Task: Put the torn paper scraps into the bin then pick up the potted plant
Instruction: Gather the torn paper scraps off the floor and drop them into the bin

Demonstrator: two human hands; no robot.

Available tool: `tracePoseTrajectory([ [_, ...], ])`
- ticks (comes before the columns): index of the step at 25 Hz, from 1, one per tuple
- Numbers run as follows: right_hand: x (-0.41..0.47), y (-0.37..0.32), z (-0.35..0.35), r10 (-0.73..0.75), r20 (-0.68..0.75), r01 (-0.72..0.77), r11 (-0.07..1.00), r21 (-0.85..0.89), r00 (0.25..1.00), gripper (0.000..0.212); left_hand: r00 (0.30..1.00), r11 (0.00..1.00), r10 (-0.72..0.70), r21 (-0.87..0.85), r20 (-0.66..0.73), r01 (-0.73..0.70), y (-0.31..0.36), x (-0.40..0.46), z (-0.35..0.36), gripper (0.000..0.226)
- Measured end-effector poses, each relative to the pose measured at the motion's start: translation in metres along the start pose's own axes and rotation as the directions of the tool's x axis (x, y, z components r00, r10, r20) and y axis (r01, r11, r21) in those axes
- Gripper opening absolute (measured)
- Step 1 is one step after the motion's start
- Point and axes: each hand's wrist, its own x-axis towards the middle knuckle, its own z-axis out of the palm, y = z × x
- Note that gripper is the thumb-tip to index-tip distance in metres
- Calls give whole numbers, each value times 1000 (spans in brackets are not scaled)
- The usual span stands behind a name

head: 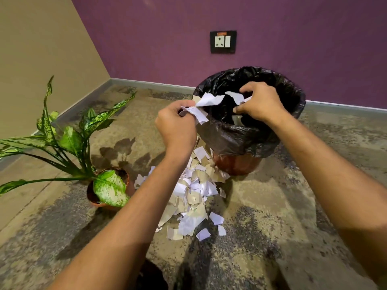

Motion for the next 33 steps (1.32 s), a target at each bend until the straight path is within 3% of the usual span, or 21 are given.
tracePoseTrajectory([
  [3, 0, 2, 3, -12, 20, 12, 1000, -9, 1000, 77, 999, 998, 35, 60, 18, -36, 14, 10, 12, 22],
  [7, -20, 1, 3, -156, -198, 188, 970, 155, 968, 50, 989, 974, 116, 182, 94, -132, 26, 27, 38, 22],
  [9, -42, -1, 1, -219, -327, 301, 926, 226, 920, 43, 965, 937, 125, 293, 229, -191, 25, 31, 51, 29],
  [12, -73, -3, 3, -260, -403, 384, 885, 264, 877, 37, 872, 827, 146, 427, 467, -367, 19, 35, 57, 48],
  [14, -92, -2, 10, -286, -418, 419, 866, 273, 863, 33, 827, 773, 216, 426, 520, -469, 14, 33, 51, 53],
  [17, -116, 9, 32, -393, -392, 497, 842, 212, 832, 24, 760, 692, 464, 350, 455, -631, -1, 13, 27, 45],
  [19, -128, 23, 56, -452, -295, 514, 838, 184, 842, 19, 671, 612, 611, 288, 420, -737, -24, -12, 10, 37],
  [21, -137, 43, 85, -477, -154, 496, 859, 126, 865, 17, 611, 576, 655, 230, 446, -785, -59, -41, -8, 34],
  [24, -150, 79, 129, -460, 158, 466, 885, 2, 874, 43, 612, 578, 539, 275, 579, -769, -126, -81, -40, 37],
  [26, -156, 102, 155, -414, 341, 472, 875, -107, 844, 57, 708, 563, 290, 484, 644, -670, -174, -90, -64, 47],
  [29, -158, 127, 180, -283, 537, 465, 853, -238, 794, 73, 846, 443, -87, 781, 527, -441, -223, -80, -99, 74],
  [31, -155, 132, 190, -224, 583, 462, 836, -297, 781, 81, 883, 393, -169, 851, 439, -348, -239, -69, -115, 86],
  [33, -147, 132, 197, -198, 583, 445, 838, -317, 788, 84, 906, 442, -231, 868, 354, -227, -247, -56, -124, 96],
])
